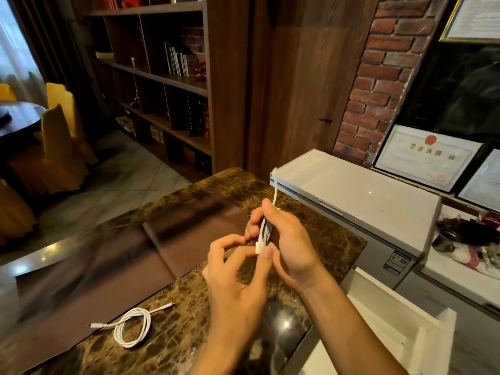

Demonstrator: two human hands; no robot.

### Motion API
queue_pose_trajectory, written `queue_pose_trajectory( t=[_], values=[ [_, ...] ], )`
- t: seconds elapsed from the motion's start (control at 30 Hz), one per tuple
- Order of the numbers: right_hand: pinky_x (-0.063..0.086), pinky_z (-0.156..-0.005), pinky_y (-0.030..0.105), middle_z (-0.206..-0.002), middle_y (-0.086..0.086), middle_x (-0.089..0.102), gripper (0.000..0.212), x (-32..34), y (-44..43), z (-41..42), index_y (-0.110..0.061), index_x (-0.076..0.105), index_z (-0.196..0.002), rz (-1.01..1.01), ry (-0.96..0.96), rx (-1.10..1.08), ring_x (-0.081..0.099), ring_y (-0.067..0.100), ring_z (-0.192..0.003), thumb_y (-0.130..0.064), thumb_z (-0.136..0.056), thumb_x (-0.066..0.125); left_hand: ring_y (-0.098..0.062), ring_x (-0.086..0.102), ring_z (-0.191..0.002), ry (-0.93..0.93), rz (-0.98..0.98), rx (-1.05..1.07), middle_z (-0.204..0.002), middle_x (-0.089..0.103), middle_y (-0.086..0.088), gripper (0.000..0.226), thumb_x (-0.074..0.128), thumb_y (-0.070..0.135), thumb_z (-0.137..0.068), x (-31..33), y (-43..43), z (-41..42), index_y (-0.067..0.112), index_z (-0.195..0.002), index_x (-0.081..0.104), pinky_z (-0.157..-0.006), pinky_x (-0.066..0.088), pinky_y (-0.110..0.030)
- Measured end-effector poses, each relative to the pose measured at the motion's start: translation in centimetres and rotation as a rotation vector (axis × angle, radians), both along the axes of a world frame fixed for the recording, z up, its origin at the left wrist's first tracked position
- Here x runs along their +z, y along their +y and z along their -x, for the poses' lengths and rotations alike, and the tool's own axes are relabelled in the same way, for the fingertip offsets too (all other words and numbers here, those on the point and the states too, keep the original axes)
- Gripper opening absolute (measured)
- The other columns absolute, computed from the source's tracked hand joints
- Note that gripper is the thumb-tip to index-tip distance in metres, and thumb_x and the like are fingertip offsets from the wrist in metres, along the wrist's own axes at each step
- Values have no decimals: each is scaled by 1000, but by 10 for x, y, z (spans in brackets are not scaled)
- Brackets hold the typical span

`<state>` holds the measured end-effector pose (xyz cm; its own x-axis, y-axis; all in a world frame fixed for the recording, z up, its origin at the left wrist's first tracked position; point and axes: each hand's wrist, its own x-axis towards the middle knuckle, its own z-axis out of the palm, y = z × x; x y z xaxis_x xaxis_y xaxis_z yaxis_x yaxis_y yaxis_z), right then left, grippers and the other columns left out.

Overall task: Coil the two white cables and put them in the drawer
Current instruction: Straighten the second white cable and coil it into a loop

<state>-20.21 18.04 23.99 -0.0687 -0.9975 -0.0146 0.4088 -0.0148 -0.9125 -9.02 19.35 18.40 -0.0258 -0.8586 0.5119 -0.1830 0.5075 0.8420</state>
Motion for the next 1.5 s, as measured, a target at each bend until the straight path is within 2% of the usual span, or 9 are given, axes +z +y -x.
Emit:
queue_pose_trajectory(
  t=[0.33,0.6,0.73,0.83,0.93,1.1,1.23,1.4,1.5],
  values=[
    [53,-68,29,-65,3,54,41,13,4,-8,-10,60,-81,-21,-51,47,61,18,-70,-36,-106,42,-18,57,-86,110,-30,-29,-88,55,7,29,56,39,-94,-21,6,1,23,-77,73,-74,44,-20],
    [21,-38,20,-53,-6,31,37,1,3,-4,-13,55,-78,37,-54,12,26,6,-42,-32,-106,42,-14,65,-88,16,-103,-224,-89,67,8,26,59,45,-90,-16,-11,-23,30,-73,73,-76,51,-26],
    [17,-40,22,-53,-5,27,36,3,10,-2,-14,53,-75,43,-38,57,24,7,-42,-36,-102,45,1,52,-125,-95,175,-14,-128,60,8,21,57,20,-98,21,-45,-46,18,-114,70,-100,40,-11],
    [16,-42,24,-53,-5,28,35,3,17,-5,-15,56,-73,43,-34,169,26,7,-43,-39,-98,48,-7,45,-141,-273,319,-176,-148,53,4,40,55,15,-99,49,-72,-41,14,-140,58,-118,36,-32],
    [19,-42,23,-53,-6,31,35,7,21,-7,-15,57,-77,106,-71,272,28,6,-44,-37,-102,45,-7,63,-118,-302,279,-329,-126,68,10,32,52,24,-102,52,-85,-30,19,-131,65,-101,50,-50],
    [26,-41,20,-50,-8,37,40,22,15,7,-13,56,-76,160,-213,275,34,6,-43,-33,-105,39,-3,68,-89,-154,94,-455,-95,72,19,30,55,10,-101,21,-56,-15,35,-107,70,-77,53,-26],
    [29,-41,19,-49,-8,39,45,18,10,12,-14,58,-75,72,-284,267,37,5,-42,-35,-107,36,-17,63,-68,26,-154,-469,-81,72,-9,35,48,10,-100,9,-32,0,34,-94,72,-62,51,-28],
    [32,-42,20,-52,-7,39,40,15,4,14,-14,55,-77,6,-407,192,37,6,-45,-37,-105,39,-11,54,-49,25,-429,-518,-57,57,4,33,47,5,-105,-3,-15,-1,17,-78,62,-52,43,-30],
    [36,-45,20,-57,-4,43,37,10,-2,12,-13,55,-82,-14,-414,97,41,9,-50,-38,-104,40,-15,58,-51,79,-435,-481,-62,60,-9,19,56,6,-101,-1,-9,-3,17,-92,68,-53,47,-29]
  ],
)
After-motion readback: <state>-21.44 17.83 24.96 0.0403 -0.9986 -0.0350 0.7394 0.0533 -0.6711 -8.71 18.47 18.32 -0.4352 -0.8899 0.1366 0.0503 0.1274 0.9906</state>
